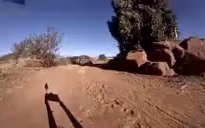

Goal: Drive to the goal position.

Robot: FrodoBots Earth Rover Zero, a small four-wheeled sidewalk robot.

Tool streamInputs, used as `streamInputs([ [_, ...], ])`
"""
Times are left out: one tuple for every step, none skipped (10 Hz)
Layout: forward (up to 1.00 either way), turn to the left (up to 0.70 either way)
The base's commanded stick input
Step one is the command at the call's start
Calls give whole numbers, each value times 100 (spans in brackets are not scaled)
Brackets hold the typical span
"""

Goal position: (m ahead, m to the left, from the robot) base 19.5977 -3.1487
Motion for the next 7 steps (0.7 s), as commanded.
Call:
streamInputs([
  [50, 0],
  [50, 0],
  [50, 0],
  [50, 0],
  [50, 0],
  [50, 0],
  [50, 0],
])
